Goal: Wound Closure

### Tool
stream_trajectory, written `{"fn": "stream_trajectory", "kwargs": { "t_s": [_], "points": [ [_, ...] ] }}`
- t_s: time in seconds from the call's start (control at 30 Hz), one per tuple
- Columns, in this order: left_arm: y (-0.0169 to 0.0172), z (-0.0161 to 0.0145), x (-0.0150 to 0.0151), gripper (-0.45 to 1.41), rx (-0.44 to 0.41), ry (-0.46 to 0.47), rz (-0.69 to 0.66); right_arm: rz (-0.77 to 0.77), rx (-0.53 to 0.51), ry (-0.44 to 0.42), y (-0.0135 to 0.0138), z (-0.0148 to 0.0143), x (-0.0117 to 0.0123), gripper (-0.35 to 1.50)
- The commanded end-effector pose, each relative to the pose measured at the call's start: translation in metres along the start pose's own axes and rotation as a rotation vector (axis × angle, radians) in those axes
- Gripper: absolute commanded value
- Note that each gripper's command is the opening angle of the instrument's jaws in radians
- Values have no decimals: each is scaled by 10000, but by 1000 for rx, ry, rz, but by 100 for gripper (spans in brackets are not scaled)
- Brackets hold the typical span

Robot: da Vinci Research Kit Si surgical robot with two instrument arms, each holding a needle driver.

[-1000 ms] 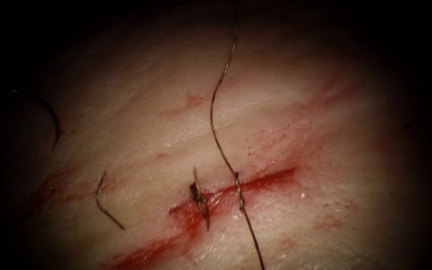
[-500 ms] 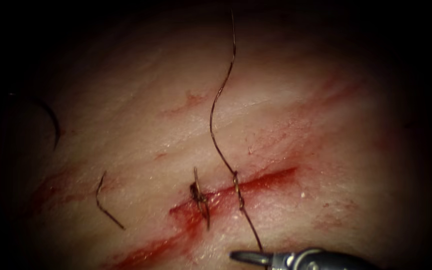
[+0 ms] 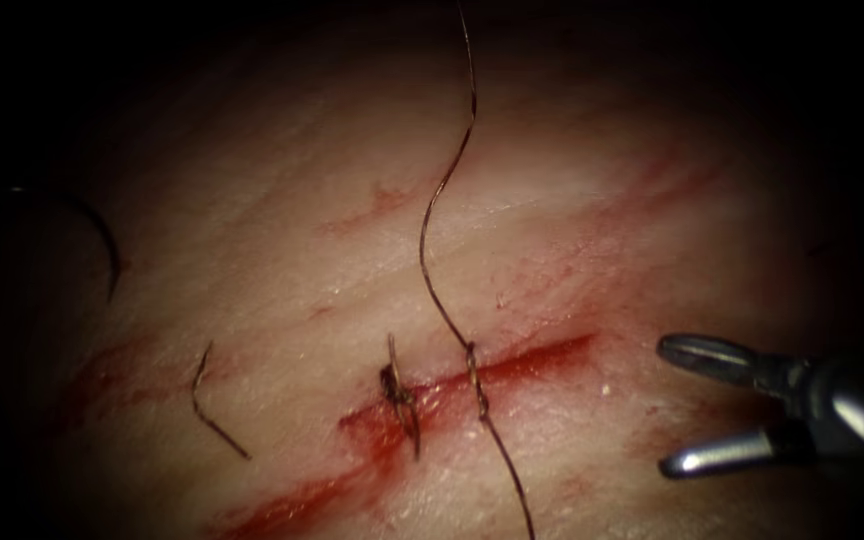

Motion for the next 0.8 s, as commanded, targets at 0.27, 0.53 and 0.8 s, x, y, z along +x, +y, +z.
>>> {"fn": "stream_trajectory", "kwargs": {
  "t_s": [0.27, 0.53, 0.8],
  "points": [
    [38, -29, 27, -45, 1, 24, -35, -26, 19, 19, 96, 90, -7, 131],
    [82, -62, 54, -45, -4, 56, -62, -51, 40, 12, 143, 165, -40, 128],
    [133, -94, 70, -45, 1, 111, -66, -54, 24, -24, 164, 194, -72, 125]
  ]
}}
